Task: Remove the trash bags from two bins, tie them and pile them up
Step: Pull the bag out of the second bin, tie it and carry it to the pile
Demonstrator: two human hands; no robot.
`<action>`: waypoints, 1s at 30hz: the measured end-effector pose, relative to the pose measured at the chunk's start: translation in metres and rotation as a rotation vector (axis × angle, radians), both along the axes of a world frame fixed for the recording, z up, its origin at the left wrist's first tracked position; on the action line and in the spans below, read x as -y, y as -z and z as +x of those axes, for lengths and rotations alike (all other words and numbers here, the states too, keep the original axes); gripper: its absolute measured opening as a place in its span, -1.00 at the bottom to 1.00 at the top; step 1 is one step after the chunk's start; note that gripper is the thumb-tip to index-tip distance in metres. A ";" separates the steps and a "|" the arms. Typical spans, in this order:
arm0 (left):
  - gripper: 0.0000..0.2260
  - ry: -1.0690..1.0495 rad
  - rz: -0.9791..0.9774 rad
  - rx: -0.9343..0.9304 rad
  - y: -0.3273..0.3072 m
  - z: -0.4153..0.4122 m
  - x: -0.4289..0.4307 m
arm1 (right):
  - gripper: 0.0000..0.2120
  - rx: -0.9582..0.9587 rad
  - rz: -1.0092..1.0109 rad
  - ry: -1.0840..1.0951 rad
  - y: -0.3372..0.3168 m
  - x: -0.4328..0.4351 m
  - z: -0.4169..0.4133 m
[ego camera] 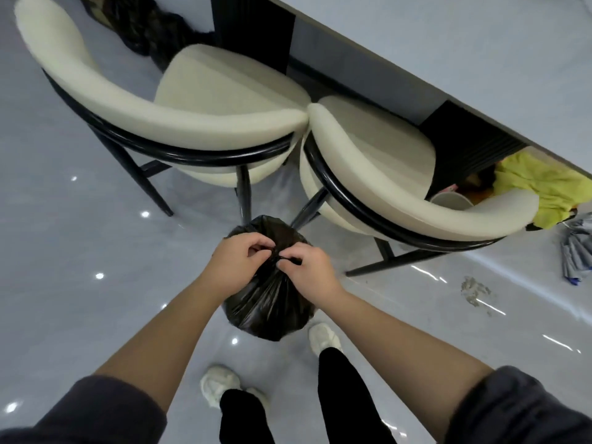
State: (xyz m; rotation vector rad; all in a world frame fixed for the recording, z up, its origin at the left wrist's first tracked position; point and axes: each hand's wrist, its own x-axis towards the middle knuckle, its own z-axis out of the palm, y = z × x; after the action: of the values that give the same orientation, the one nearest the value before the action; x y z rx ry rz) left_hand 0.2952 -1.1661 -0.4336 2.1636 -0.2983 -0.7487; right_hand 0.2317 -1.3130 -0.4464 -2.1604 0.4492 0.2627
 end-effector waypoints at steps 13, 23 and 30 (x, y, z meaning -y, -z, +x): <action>-0.87 0.024 0.061 0.005 -0.002 0.115 -0.159 | -0.92 0.004 0.120 0.033 0.017 -0.160 0.114; -0.90 0.005 0.165 -0.082 0.023 0.253 -0.272 | -0.90 -0.099 0.253 -0.023 0.052 -0.274 0.249; -0.87 -0.049 0.140 -0.109 0.030 0.333 -0.340 | -0.83 -0.129 0.287 -0.015 0.055 -0.335 0.332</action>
State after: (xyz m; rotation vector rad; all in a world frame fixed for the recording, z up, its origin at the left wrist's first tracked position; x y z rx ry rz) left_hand 0.6277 -0.8261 -0.4636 2.2420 -0.1393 -0.8793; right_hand 0.5634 -0.9780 -0.5013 -1.8731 0.4402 0.4494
